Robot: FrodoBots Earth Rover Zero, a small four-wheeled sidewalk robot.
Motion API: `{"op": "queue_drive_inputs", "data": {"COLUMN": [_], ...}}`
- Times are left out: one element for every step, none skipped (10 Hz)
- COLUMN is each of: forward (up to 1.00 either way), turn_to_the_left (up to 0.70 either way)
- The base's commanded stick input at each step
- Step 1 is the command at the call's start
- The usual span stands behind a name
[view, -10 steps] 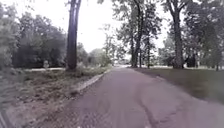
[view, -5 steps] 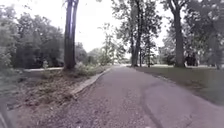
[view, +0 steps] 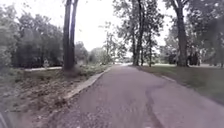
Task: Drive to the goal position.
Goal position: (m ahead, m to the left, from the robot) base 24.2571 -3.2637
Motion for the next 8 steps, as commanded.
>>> {"op": "queue_drive_inputs", "data": {"forward": [0.70, 0.70, 0.70, 0.70, 0.70, 0.70, 0.70, 0.70], "turn_to_the_left": [0.00, 0.00, 0.00, 0.00, 0.00, 0.00, 0.00, 0.00]}}
